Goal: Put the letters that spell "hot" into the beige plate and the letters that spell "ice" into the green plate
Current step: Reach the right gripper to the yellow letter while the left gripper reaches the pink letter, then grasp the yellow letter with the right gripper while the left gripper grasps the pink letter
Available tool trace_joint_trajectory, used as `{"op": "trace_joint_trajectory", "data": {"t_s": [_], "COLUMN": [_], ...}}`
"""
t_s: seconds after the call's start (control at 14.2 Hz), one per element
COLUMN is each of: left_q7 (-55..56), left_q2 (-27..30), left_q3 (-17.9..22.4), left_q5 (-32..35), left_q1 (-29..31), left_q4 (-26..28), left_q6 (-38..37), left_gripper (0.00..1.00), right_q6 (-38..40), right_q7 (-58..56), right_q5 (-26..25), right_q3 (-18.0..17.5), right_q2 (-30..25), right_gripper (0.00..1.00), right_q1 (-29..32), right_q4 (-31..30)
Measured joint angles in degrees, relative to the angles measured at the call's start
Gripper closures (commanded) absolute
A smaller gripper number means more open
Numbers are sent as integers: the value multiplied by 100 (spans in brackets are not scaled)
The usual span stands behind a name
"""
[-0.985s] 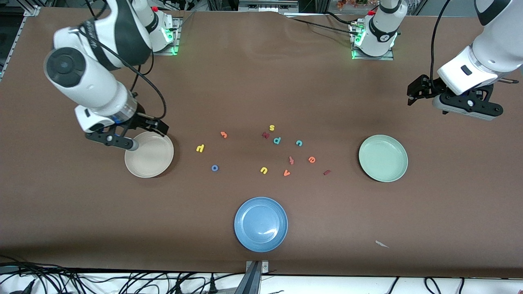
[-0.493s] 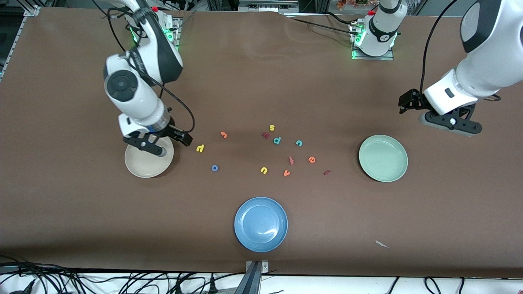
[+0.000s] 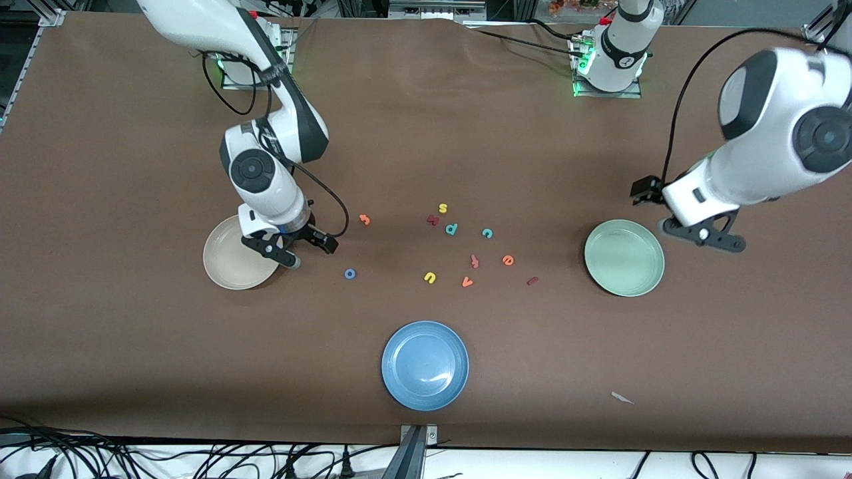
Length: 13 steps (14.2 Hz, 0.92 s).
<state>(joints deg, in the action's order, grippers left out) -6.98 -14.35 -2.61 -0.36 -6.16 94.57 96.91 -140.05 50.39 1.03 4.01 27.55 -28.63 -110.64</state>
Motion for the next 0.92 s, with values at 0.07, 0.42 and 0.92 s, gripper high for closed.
{"op": "trace_joint_trajectory", "data": {"t_s": [0.07, 0.42, 0.92], "left_q7": [1, 7, 107], "left_q2": [-237, -825, -1503], "left_q3": [-2, 4, -49], "left_q5": [0, 0, -51], "left_q1": [-25, -20, -582], "left_q4": [-181, -842, -853], "left_q6": [14, 26, 648], "left_gripper": [0, 0, 0], "right_q6": [-130, -432, -485], "right_q7": [7, 21, 46], "right_q5": [0, 1, 2], "right_q3": [2, -18, -132], "right_q2": [103, 388, 612], "right_gripper": [0, 1, 12], "right_q1": [0, -5, -11], "right_q4": [1, 1, 1]}}
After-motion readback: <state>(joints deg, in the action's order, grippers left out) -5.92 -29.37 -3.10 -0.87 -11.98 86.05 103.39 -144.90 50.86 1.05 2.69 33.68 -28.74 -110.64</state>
